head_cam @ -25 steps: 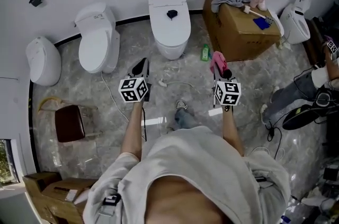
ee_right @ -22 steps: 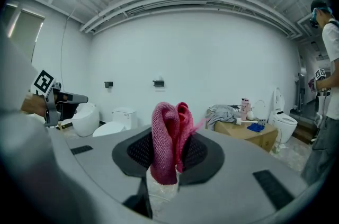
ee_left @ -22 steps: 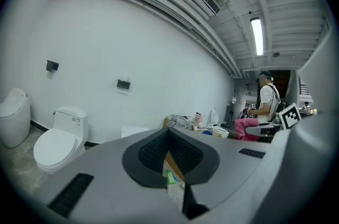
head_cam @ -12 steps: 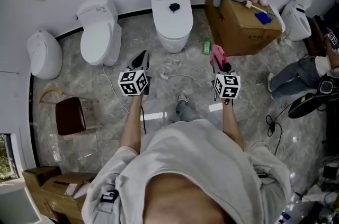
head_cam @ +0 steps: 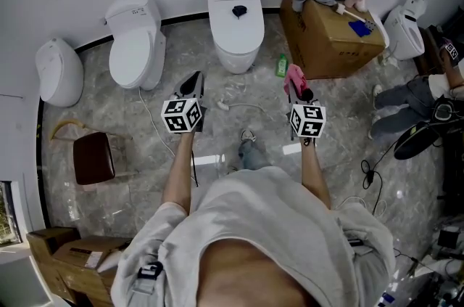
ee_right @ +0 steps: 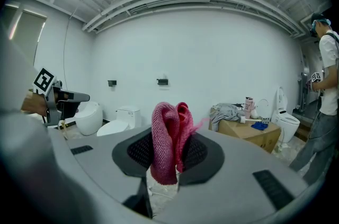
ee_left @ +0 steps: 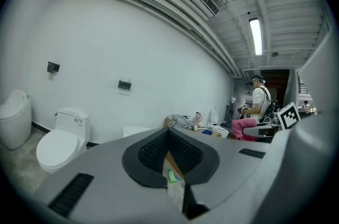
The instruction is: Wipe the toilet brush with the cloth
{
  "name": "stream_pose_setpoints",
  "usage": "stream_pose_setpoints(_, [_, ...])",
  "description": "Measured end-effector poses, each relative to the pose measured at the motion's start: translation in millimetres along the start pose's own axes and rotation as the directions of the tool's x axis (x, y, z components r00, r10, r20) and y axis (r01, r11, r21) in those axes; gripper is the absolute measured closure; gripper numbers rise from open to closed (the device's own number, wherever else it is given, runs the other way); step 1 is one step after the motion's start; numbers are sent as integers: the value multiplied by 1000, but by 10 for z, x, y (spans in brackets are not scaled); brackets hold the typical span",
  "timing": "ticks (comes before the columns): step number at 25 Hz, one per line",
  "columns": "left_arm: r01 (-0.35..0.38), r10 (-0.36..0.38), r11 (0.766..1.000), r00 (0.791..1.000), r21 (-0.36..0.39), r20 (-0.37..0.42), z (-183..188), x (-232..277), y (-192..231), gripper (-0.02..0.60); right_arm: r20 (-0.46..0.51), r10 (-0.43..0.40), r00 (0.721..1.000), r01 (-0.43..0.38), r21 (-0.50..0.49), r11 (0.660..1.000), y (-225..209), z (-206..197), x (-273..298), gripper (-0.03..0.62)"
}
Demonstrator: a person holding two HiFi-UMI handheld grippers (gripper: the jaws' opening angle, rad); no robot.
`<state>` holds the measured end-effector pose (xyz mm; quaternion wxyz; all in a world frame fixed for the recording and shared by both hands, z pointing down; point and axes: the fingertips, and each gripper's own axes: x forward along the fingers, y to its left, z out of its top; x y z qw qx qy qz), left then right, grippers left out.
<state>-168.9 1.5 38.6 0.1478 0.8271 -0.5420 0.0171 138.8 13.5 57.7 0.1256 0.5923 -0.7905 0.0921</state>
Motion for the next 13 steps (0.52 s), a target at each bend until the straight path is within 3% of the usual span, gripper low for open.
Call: stream_pose_setpoints(13, [0,0,1000,1000,-1,-19,-98,29,-31,563,-19,-10,1000,10,-3,1000,-79,-95,-41,482])
